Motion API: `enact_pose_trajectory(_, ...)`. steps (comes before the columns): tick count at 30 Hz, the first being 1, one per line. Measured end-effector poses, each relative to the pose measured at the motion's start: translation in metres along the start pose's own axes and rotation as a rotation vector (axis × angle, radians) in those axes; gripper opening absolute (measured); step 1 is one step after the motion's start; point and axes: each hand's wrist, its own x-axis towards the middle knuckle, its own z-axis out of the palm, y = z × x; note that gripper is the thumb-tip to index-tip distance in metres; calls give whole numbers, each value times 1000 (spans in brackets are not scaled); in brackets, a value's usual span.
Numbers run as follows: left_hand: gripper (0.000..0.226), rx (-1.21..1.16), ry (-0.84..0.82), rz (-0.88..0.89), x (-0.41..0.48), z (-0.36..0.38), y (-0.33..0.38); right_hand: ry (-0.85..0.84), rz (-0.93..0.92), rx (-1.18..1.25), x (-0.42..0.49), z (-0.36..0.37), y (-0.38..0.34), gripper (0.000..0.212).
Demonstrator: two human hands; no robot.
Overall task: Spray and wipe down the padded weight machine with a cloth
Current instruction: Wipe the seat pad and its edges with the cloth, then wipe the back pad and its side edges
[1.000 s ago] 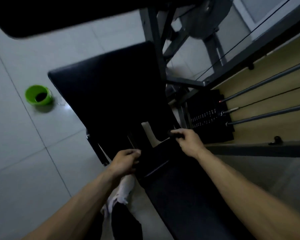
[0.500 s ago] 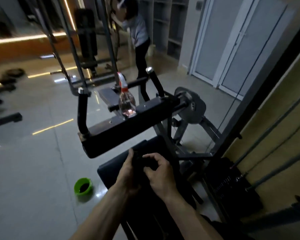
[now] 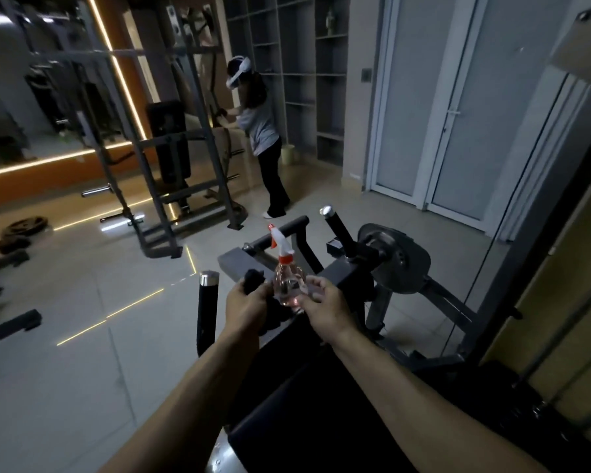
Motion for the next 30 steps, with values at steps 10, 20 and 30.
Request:
enact_pose_trajectory(10, 21, 110, 39, 11, 105, 0, -3, 92, 0, -128, 103, 48, 3, 40)
enact_pose_trajectory(20, 10, 100, -88, 34, 105, 63, -15, 313, -162, -109, 16, -40, -7, 40)
enact_pose_trajectory(30, 16, 365, -209, -105, 34, 108, -136, 428, 194, -49, -81, -121, 151, 47)
